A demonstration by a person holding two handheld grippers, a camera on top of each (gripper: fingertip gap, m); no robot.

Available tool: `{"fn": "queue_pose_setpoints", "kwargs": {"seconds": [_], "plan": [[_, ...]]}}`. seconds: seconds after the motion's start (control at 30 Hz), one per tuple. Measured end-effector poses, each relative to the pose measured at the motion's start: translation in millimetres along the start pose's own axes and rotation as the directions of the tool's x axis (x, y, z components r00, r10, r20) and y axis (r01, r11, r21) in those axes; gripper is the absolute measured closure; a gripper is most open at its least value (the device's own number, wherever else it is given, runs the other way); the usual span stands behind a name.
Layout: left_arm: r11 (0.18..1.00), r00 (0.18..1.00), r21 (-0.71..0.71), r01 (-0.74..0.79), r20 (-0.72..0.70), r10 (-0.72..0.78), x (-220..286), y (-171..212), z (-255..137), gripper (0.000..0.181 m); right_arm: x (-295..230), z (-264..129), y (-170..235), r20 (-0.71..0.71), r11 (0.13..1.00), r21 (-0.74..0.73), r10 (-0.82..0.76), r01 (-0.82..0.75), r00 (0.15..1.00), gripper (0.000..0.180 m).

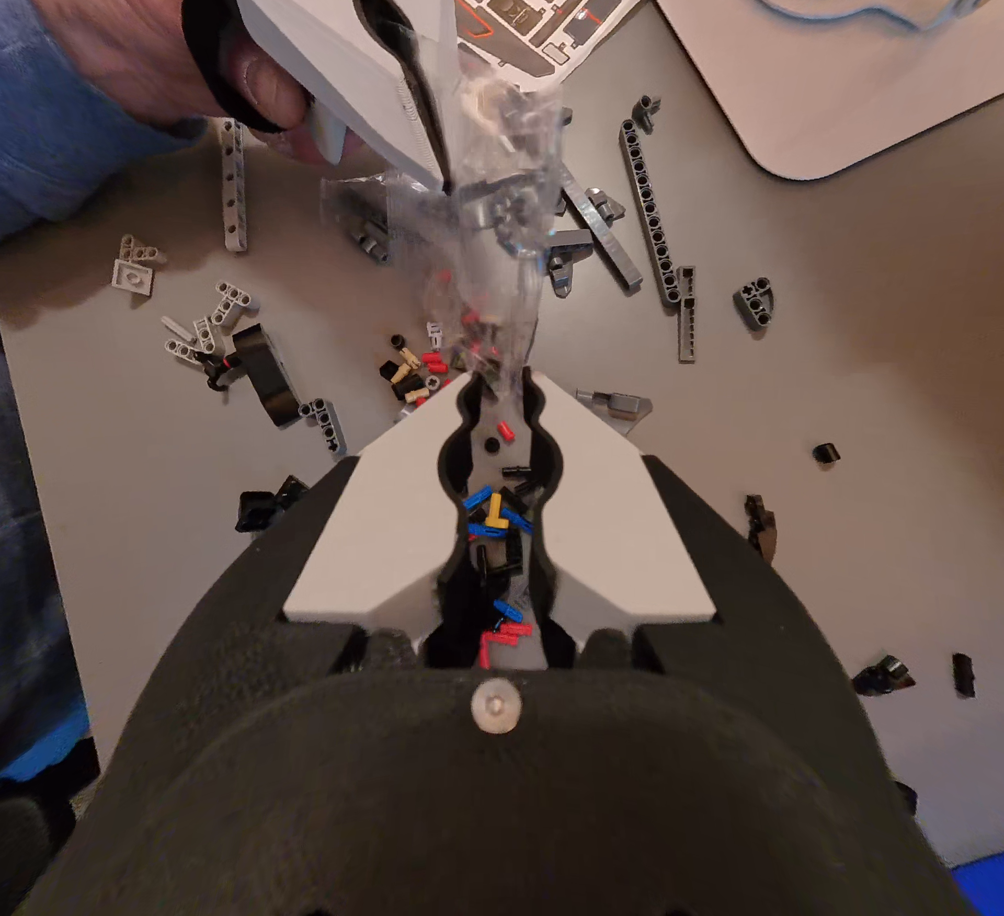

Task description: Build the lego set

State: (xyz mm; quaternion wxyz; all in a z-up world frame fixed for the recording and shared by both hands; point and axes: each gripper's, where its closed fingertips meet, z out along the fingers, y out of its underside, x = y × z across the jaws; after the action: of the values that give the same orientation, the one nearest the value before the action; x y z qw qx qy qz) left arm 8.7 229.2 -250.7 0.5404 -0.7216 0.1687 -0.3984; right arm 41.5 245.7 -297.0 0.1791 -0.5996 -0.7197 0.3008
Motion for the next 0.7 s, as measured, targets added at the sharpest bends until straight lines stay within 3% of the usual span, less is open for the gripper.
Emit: {"fn": "queue_pose_setpoints", "kwargs": {"seconds": [0.1,0.23,0.33,0.47,0.57,0.7], "plan": [[1.0,1.0,0.005,0.003,0.0,-0.003,-1,0,0,0.181,-3,1,1,0.009,1.0,-0.011,-0.029,0.029,1.0,0.18],[1.0,1.0,0.03,0.005,-0.016,-0.004,2,-5,-1,0.181,-1,-3,-5,0.004,0.999,0.031,-0.01,0.01,1.0,0.178],[1.0,1.0,0.018,-0.014,-0.004,0.014,2,-8,-1,0.181,3,-8,-8,0.002,0.998,0.046,0.033,-0.033,0.999,0.141],[0.999,0.999,-0.027,-0.044,-0.005,0.044,6,-7,3,0.181,-2,-17,-17,0.014,0.996,0.09,0.005,-0.006,1.0,0.146],[0.995,0.998,-0.071,-0.068,-0.008,0.068,10,-4,10,0.181,-10,-19,-24,0.021,0.994,0.109,-0.034,0.031,0.999,0.162],[0.994,0.997,-0.079,-0.071,-0.019,0.07,14,-4,11,0.181,-8,-24,-20,0.012,0.996,0.094,-0.003,0.002,1.0,0.148]]}}
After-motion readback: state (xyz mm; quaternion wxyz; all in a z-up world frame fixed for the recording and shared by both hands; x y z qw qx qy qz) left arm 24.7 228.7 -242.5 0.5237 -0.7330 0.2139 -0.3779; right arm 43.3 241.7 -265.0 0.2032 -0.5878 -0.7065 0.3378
